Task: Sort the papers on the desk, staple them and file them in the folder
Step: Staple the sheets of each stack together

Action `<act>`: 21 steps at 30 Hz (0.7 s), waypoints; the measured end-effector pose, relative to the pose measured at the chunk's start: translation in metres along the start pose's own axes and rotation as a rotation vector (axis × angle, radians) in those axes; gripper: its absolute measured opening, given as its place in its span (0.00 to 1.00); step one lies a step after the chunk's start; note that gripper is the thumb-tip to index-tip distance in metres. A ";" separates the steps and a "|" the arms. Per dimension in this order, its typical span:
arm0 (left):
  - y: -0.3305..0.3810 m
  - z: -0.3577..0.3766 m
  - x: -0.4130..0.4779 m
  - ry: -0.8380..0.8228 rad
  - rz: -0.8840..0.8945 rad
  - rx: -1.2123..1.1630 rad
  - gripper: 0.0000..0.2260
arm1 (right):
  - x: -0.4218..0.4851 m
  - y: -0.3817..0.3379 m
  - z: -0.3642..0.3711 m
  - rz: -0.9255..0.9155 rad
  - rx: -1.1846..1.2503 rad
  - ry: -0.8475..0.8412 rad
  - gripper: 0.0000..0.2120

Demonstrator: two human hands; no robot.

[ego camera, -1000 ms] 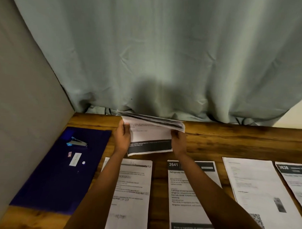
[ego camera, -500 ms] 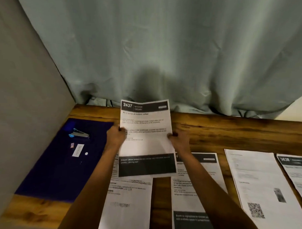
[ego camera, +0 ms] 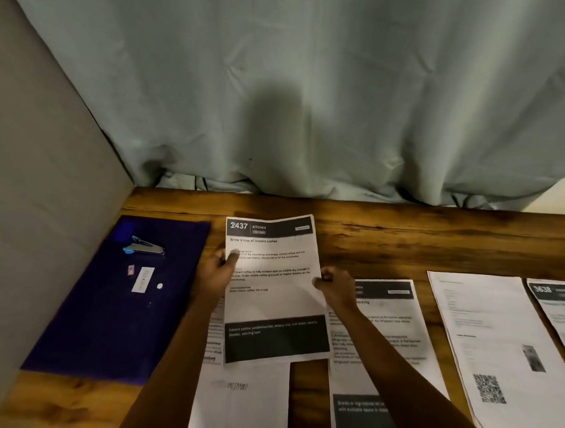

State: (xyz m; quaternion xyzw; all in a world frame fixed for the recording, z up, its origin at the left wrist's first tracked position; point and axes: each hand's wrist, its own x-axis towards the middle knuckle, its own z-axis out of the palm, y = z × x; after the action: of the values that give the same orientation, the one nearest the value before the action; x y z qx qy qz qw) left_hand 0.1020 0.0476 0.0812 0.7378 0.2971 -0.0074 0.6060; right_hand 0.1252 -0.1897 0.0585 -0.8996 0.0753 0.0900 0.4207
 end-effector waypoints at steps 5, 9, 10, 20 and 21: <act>0.023 0.001 0.019 0.061 0.042 -0.037 0.07 | 0.011 0.001 -0.002 0.059 -0.038 -0.112 0.11; 0.017 0.002 0.028 0.071 0.004 0.021 0.06 | 0.025 -0.008 -0.006 0.053 0.023 -0.105 0.13; 0.013 0.002 0.029 0.072 -0.004 0.009 0.06 | 0.029 -0.011 -0.006 0.054 0.089 -0.088 0.13; -0.004 0.007 0.029 0.105 0.084 0.137 0.05 | 0.061 -0.025 0.019 0.116 0.458 0.181 0.09; -0.007 0.008 0.030 0.129 0.121 0.154 0.07 | 0.061 -0.023 0.021 0.107 0.432 0.198 0.09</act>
State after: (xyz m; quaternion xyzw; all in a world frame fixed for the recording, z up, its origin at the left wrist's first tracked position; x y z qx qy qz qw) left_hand 0.1265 0.0537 0.0621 0.7978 0.2889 0.0536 0.5265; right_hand 0.1877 -0.1621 0.0487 -0.7878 0.1811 0.0051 0.5887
